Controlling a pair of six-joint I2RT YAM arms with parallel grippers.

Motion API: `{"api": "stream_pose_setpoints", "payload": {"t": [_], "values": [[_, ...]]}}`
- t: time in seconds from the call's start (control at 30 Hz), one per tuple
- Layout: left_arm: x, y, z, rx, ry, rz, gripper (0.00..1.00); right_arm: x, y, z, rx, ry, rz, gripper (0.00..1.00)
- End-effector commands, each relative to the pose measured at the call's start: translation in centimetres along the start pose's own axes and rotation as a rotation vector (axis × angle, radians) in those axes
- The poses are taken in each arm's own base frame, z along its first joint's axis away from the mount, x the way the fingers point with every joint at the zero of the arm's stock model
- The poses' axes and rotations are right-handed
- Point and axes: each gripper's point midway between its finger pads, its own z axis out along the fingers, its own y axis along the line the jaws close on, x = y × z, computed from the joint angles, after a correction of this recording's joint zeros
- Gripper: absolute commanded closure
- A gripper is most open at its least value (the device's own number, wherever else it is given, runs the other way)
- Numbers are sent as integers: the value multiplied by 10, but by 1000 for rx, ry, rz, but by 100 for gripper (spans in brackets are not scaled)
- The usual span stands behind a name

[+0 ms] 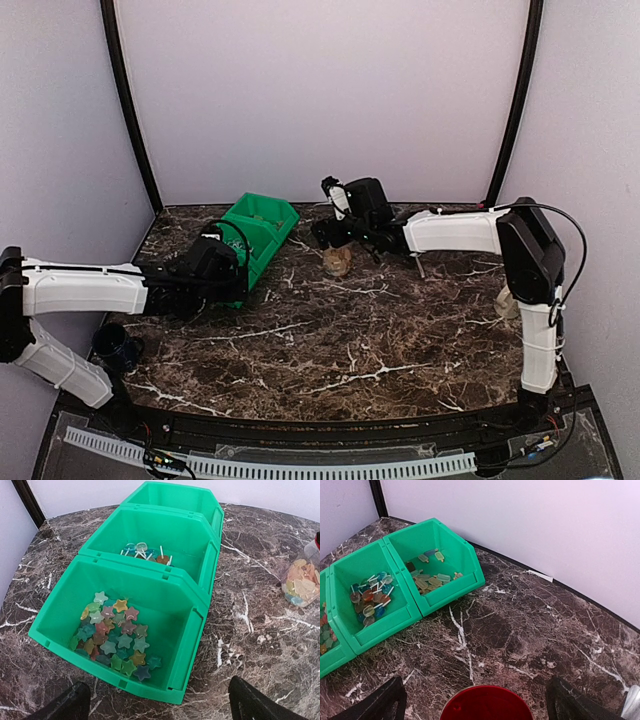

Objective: Pack the candies
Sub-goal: Put down the packed packing bottle at the center of the board.

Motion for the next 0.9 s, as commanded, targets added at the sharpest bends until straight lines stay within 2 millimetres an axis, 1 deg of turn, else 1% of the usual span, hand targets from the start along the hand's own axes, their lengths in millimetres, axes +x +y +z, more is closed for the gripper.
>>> {"api": "stream_pose_setpoints", "payload": {"t": [0.0,0.13,0.27,0.3,0.37,0.4,0.47,0.5,0.53,0.63,0.73,0.87], "values": [[-3,0,-5,47,-26,6,1,-24,3,-19,9,-31,-34,3],[0,0,-9,79,-39,26,1,-31,-7,-48,35,-50,-27,3],[3,3,-14,94,-30,-9,1,-29,-19,-82,65,-60,-15,3],[7,5,-15,92,-8,-34,1,-30,-22,-93,76,-67,-12,3],[18,5,-16,98,46,-65,1,-27,-30,-109,103,-65,-9,3],[24,4,-15,103,68,-83,1,-20,-34,-117,116,-57,-11,3],[31,5,-13,100,94,-111,1,-17,-42,-131,149,-61,-9,3],[33,5,-12,94,97,-121,1,-16,-47,-142,166,-67,-10,3],[35,6,-10,86,99,-128,1,-11,-51,-148,185,-61,-11,3],[33,11,-4,40,98,-149,1,-9,-61,-167,222,-70,-9,3],[33,16,9,3,121,-181,1,-10,-68,-185,245,-84,-5,3],[31,14,27,12,134,-217,1,-9,-75,-200,272,-95,-6,3]]}}
